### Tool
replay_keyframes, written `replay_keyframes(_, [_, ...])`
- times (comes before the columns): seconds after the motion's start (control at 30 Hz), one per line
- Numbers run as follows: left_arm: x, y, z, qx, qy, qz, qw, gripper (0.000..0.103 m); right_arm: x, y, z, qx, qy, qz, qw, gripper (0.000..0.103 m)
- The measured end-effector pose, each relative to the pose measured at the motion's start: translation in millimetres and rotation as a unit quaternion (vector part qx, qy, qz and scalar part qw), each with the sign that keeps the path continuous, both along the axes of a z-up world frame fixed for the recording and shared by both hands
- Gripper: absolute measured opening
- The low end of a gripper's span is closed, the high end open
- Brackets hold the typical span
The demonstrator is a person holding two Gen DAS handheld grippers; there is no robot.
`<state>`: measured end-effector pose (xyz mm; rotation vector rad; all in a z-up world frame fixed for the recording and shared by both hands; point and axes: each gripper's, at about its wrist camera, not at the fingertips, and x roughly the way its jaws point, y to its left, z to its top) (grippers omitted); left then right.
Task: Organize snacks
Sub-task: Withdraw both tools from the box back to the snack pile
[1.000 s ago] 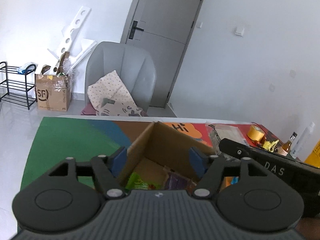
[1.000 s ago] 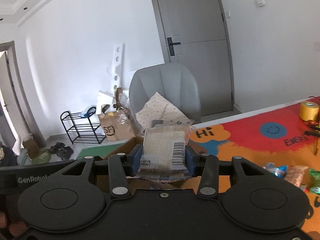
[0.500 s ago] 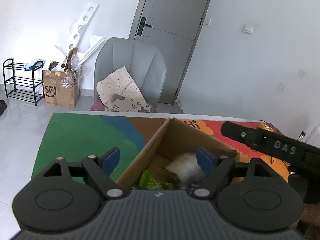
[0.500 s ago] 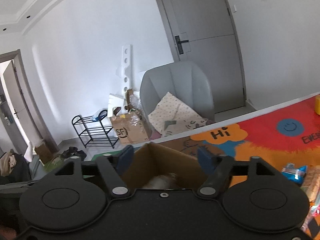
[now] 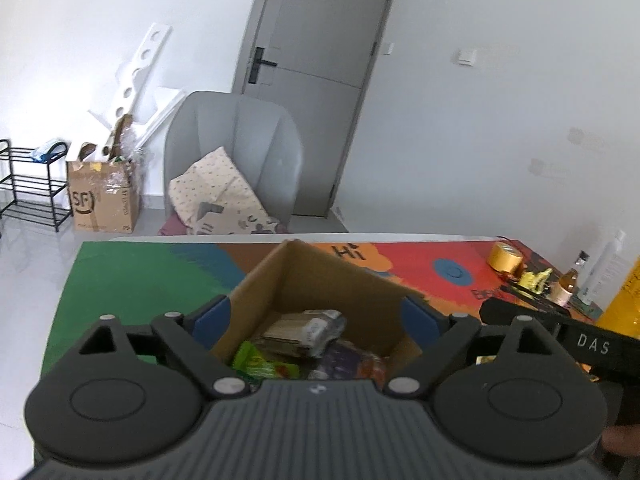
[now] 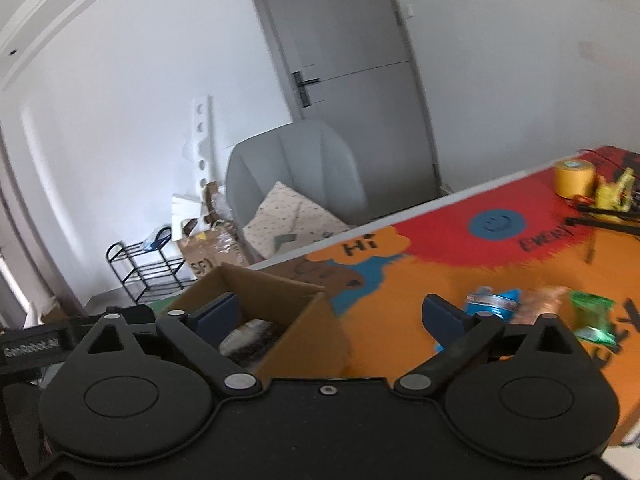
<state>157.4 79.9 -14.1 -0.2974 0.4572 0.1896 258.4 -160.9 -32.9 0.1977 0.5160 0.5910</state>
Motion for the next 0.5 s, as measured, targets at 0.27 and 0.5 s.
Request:
replay_keyframes(0.27, [0,-29,5,-0.001,0.011,-0.028,0.9995,0.092,-11,-32,-5,0.009,-0.001,-0.011,1.0,0.103])
replay_keyframes(0.5, [-1,-51,12,-0.003,0.012,-0.047,0.9988,0.092,-19,-69,-7,-0.003,-0.013,-0.036,0.999,0.103])
